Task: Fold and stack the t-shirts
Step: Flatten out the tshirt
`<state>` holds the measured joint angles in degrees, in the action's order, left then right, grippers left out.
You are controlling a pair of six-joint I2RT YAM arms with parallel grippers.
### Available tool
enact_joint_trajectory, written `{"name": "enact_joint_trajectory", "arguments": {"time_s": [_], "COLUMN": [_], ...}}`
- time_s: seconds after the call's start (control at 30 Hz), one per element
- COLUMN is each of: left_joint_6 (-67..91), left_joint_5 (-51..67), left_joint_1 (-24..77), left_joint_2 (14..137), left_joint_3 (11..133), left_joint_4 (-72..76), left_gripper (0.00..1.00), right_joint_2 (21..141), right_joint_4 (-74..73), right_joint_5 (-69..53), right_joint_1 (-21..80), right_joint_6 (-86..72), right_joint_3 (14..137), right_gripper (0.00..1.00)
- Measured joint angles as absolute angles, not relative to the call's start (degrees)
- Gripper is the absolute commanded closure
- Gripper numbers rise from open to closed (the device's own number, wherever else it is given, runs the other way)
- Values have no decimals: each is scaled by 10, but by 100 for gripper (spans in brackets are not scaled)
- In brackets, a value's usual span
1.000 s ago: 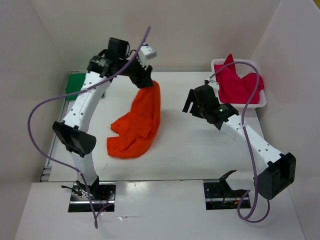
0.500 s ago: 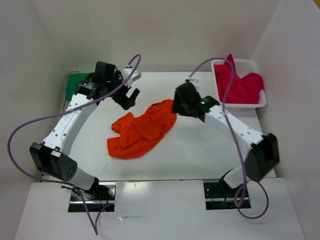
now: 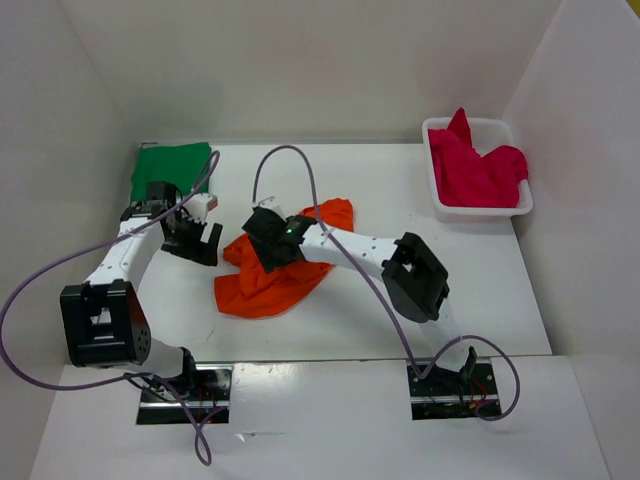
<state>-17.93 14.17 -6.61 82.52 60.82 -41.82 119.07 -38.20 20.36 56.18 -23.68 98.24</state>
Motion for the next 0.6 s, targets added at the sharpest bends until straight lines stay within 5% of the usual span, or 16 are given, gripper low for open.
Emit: {"name": "enact_joint_trajectory", "arguments": {"time_s": [0.37,0.53,0.6], "left_joint_6": [-213,-239,-247], "left_joint_5": [153,131,128], "left_joint_1": [-50,-7,-3], "left_joint_2": [910,966,967], "left_joint_3": [588,588,588], "left_joint_4": [-420,-420,-420], "left_gripper": [20,20,25], "right_joint_2": [1238,1251,1252], "right_joint_4": [-405,-412,-413], "right_joint_5": [236,253,260], "right_joint_1": [578,576,573], "right_joint_6": [-211,-215,-217], "right_joint_3": [992,994,994], "right_gripper": [26,45,70]}}
